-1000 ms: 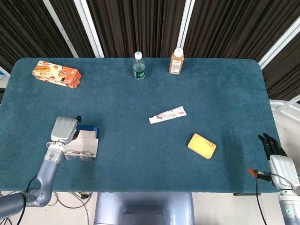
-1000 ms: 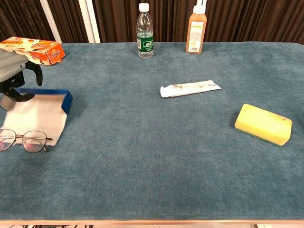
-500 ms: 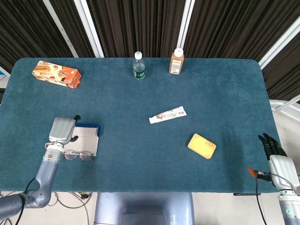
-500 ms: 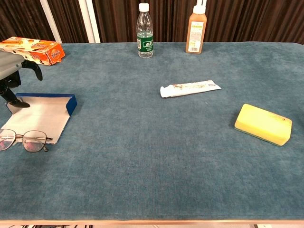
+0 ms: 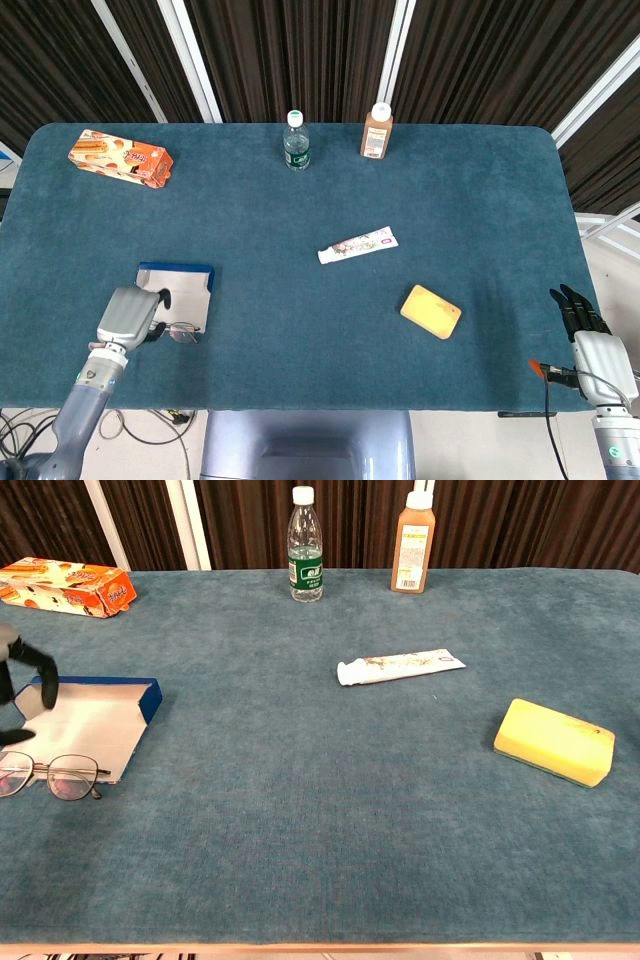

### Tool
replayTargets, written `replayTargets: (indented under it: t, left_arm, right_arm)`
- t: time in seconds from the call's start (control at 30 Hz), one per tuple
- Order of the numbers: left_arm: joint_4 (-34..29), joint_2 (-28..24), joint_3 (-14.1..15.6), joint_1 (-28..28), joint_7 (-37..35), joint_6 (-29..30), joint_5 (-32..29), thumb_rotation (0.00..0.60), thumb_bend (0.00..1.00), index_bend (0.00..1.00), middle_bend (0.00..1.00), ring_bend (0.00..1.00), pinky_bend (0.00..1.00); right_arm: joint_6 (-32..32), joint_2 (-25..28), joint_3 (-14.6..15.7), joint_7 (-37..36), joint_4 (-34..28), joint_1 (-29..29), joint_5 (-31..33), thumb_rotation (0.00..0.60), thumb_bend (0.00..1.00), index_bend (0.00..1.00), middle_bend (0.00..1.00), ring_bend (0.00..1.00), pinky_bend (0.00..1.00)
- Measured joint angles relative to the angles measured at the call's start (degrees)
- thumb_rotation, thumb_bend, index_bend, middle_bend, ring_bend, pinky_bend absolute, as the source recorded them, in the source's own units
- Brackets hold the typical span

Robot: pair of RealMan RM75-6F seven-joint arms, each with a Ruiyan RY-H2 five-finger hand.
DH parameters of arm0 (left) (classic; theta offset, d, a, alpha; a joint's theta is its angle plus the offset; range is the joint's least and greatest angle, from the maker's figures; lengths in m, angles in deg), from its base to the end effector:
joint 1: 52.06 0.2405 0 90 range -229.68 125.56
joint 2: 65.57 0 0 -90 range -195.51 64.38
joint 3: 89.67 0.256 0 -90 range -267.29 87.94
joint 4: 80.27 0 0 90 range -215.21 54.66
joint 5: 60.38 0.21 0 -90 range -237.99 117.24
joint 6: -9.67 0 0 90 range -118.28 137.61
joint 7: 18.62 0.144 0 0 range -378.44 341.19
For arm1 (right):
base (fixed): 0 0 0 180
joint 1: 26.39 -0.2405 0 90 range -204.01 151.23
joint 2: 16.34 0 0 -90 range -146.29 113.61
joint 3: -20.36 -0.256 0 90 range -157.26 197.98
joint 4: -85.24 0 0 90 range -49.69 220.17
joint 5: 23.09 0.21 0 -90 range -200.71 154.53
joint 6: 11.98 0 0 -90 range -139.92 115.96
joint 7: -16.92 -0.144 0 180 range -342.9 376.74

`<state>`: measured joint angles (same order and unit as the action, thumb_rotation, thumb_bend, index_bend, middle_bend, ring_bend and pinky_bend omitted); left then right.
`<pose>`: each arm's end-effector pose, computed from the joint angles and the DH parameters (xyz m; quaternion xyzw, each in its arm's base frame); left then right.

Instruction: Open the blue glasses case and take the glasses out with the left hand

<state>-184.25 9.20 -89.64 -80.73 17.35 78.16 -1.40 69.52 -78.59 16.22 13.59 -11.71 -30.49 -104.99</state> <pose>-0.2273 0.2550 0.0465 -0.7284 -0.3844 -0.2401 0.5139 -0.3103 -0.1800 0.1602 0.5574 -0.4496 0.3941 0.5760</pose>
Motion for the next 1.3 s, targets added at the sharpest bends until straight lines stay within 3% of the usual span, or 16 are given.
replayTargets:
  t: [1.3]
  left_arm:
    - [6.3, 6.8, -1.1, 0.8, 0.7, -1.3, -6.7, 0.6, 0.35, 0.52, 1.0, 0.98, 1.0]
  right_arm:
    - [0.1, 0.0, 0.0, -0.5, 0.1, 0.0, -0.2, 0.6, 0.24, 0.0, 0.0, 0.0, 0.19]
